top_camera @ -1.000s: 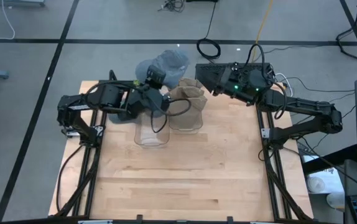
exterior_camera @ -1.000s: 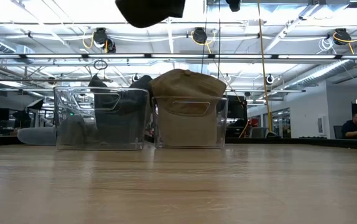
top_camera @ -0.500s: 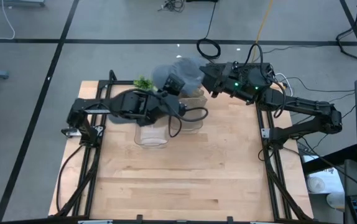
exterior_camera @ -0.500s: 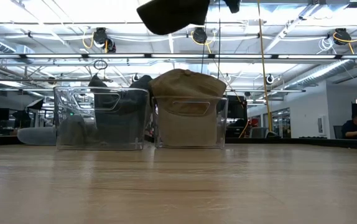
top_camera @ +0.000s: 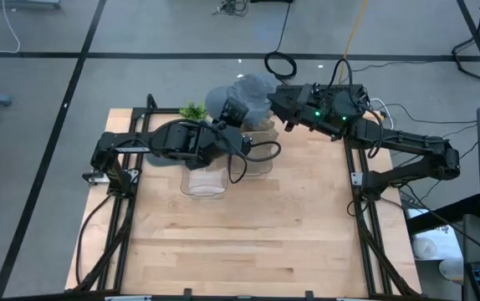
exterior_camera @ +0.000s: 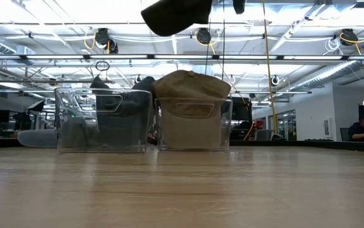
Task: Pick & Place hat
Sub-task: Put the bottom blue cap into the left transparent bin
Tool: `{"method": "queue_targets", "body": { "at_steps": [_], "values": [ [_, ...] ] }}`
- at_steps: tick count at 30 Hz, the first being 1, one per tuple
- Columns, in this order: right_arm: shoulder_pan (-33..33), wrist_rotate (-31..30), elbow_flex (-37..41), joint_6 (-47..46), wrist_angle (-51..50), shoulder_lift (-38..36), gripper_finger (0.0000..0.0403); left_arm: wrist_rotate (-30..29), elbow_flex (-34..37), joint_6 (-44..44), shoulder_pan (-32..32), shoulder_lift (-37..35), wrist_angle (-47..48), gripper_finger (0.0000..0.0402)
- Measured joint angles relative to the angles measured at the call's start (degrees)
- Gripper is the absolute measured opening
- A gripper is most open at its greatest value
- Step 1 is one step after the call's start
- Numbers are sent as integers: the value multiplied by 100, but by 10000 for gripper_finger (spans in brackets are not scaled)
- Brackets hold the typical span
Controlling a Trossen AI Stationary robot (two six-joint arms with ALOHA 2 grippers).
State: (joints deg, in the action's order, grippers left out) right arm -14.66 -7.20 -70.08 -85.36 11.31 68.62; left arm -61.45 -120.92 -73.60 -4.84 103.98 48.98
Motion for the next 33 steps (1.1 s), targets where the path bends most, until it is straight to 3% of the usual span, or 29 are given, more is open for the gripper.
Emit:
{"method": "queue_targets", "body": {
  "at_steps": [6,12,18,22,29,33],
  "values": [
    [2,1,2,671,-187,0,17,227,0,39,0,0,27,3],
    [2,106,2,1061,-82,0,5,299,0,432,0,-2,47,28],
    [-94,490,4,1676,62,-240,2,351,0,1408,-57,-62,247,60],
    [-260,615,4,2134,12,-446,1,722,-8,2399,-89,-149,642,87],
    [-619,1948,7,2279,-350,-739,1,1843,-4,4396,-50,-173,2171,130],
    [-733,3331,7,2055,-658,-742,0,3109,-4,5175,108,-173,2807,142]
  ]
}}
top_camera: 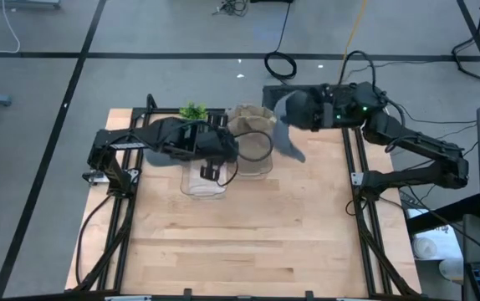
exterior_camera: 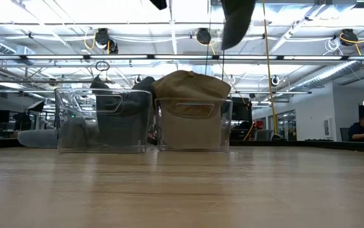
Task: Pick & Place hat
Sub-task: Put the bottom blue cap into the left transparent bin
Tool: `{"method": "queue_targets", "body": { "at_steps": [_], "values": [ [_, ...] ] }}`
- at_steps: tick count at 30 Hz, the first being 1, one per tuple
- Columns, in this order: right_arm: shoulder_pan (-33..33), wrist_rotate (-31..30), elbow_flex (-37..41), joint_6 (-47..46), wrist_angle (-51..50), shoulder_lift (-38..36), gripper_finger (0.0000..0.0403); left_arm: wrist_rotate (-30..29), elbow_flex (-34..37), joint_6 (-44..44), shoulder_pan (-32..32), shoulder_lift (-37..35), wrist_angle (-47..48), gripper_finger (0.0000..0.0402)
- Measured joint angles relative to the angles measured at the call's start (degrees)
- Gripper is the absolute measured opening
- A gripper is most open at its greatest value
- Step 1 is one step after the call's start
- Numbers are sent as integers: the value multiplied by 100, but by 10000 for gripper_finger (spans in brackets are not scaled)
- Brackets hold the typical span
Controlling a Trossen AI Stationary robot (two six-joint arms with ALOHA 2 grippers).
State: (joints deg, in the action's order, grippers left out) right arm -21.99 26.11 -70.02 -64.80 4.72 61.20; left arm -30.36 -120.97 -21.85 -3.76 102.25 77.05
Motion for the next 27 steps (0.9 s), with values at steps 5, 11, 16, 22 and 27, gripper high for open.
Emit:
{"method": "queue_targets", "body": {
  "at_steps": [5,11,16,22,27],
  "values": [
    [116,950,0,-199,-204,146,0,1534,-2,190,204,-164,-42,145],
    [278,1470,0,-96,-196,302,0,1717,4,51,410,-565,-153,145],
    [338,1427,0,607,-199,508,0,1738,0,28,814,-1022,-149,145],
    [339,224,-7,2604,-174,728,0,2397,1,273,1474,-1546,-26,145],
    [725,-1282,-7,4620,558,944,0,3890,0,418,2006,-1867,-65,145]
  ]
}}
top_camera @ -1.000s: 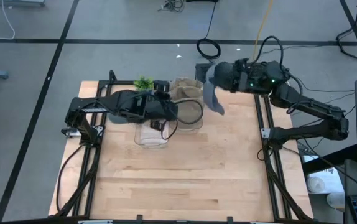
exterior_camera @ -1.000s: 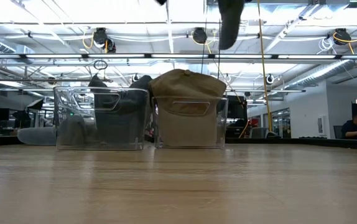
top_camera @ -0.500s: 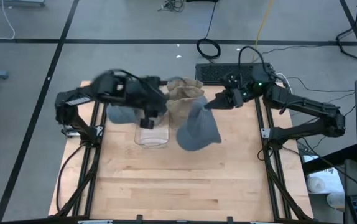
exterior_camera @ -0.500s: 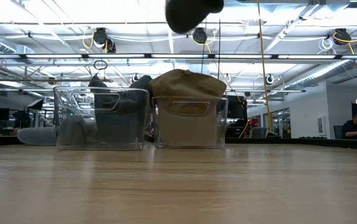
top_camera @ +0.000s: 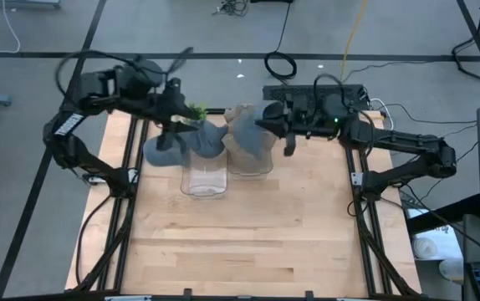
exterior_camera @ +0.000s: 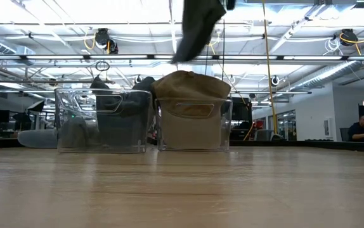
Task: Pick & Place hat
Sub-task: Put the bottom blue cap into the left transparent bin
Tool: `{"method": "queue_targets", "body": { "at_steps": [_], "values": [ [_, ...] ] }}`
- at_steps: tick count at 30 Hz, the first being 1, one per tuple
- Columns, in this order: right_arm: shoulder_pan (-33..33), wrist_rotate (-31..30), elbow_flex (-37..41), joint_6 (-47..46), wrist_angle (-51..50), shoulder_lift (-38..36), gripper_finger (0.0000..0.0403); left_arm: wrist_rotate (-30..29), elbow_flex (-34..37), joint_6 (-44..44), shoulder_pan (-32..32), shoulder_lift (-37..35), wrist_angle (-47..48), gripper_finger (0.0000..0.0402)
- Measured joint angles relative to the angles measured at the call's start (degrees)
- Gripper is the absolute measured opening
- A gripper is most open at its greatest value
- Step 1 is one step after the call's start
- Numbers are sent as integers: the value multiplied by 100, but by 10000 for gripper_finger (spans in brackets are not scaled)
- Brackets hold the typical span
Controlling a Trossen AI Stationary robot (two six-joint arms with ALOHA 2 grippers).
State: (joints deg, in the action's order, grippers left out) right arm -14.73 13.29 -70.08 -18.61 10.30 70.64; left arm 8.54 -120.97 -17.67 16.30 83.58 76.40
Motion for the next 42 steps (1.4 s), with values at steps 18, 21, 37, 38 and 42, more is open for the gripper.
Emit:
{"method": "queue_targets", "body": {
  "at_steps": [18,21,37,38,42],
  "values": [
    [1172,863,-3032,1225,-2029,2362,0,2008,0,-16,876,-174,-145,145],
    [1173,1312,-3219,1007,-2021,2540,0,2177,0,25,876,-178,-92,145],
    [1297,1705,-3447,354,-1672,2607,0,2441,1,-1082,343,-174,-46,145],
    [1297,1706,-3447,321,-1672,2607,0,2424,2,-1229,287,-174,-76,145],
    [1297,1708,-3447,274,-1677,2609,0,1972,2,-1483,38,-174,-533,145]
  ]
}}
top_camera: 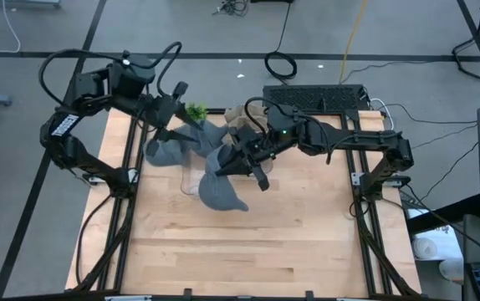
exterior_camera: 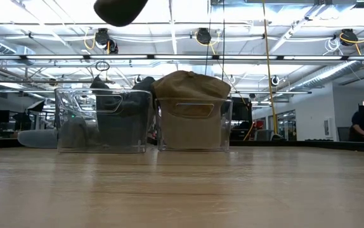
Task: Pick & Place hat
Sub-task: Put the bottom blue cap into the left transparent bin
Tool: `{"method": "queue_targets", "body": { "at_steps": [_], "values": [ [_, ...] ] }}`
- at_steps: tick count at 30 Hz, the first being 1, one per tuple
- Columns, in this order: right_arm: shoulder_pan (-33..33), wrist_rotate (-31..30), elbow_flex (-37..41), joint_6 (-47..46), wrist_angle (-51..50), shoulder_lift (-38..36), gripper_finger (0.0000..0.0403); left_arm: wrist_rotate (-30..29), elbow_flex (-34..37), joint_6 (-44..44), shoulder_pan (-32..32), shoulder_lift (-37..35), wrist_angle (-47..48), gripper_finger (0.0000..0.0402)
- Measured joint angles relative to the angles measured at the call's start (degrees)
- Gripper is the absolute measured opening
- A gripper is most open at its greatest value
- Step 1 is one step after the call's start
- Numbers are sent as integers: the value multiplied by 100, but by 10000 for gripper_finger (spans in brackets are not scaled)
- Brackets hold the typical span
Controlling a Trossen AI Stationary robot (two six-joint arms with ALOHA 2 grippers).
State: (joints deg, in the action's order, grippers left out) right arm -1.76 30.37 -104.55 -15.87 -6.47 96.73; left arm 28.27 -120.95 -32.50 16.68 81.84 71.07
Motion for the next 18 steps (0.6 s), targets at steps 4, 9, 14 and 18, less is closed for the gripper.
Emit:
{"method": "queue_targets", "body": {
  "at_steps": [4,9,14,18],
  "values": [
    [-26,265,0,-129,-4,0,0,-75,0,-44,-181,0,-443,146],
    [-43,295,0,-171,40,0,0,25,7,49,-329,167,-330,158],
    [-42,563,0,-436,155,0,0,20,9,90,-553,251,-191,206],
    [-38,708,-5,-595,219,152,0,-42,7,-37,-740,249,21,238]
  ]
}}
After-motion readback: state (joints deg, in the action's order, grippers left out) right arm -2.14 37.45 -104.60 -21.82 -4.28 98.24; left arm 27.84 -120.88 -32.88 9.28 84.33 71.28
